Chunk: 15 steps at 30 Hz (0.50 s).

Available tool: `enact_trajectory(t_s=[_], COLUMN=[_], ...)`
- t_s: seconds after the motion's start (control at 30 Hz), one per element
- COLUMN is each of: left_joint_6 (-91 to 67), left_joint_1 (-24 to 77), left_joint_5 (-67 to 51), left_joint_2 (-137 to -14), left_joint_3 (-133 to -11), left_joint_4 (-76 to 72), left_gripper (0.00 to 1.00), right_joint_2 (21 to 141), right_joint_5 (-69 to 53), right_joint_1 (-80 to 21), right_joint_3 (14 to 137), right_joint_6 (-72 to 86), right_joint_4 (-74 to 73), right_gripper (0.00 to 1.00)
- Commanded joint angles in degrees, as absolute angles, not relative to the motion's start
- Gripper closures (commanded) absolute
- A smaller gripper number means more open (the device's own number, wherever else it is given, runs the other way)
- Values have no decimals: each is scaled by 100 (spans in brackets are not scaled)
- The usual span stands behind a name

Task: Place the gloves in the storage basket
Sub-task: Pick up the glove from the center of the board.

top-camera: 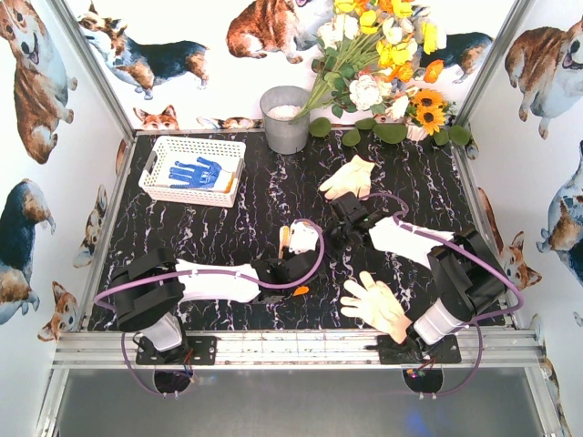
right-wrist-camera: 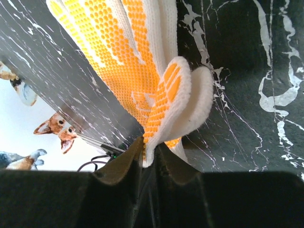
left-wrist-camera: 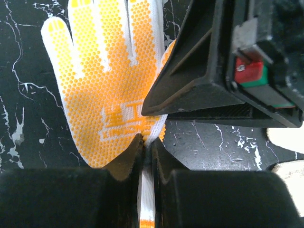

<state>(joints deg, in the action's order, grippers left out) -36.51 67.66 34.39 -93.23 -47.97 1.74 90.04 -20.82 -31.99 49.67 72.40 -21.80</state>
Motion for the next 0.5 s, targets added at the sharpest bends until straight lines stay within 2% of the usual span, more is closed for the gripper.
enact_trajectory(t_s=[0.0, 0.07, 0.13, 0.27, 0.47], left_joint_6=[-3842, -3894, -3911, -3832, -3666], left_joint_1=[6794, 6794, 6794, 6794, 6794], left_joint_5=[3612, 3583, 3541, 3446, 3354], left_joint_2=[-9113, -9065, -9032, -8938, -8918], left_joint_3=[-4898, -4881, -4842, -4819, -4816], left_joint_4=[445, 464, 435, 316, 240], left_gripper=[100, 100, 100, 100, 100], right_joint_2=[8645, 8532, 8463, 8414, 8622], right_joint_5=[-1875, -1792, -1820, -2015, -2175], right_joint_1=[-3100, -3071, -3059, -3082, -3220], right_joint_3=[4842, 4731, 4577, 4176, 4174], right_joint_6=[7121, 7022, 6947, 7116, 7178], right_joint_4=[-1797, -1826, -1748, -1128, -517], right_gripper=[76, 60, 52, 43, 41])
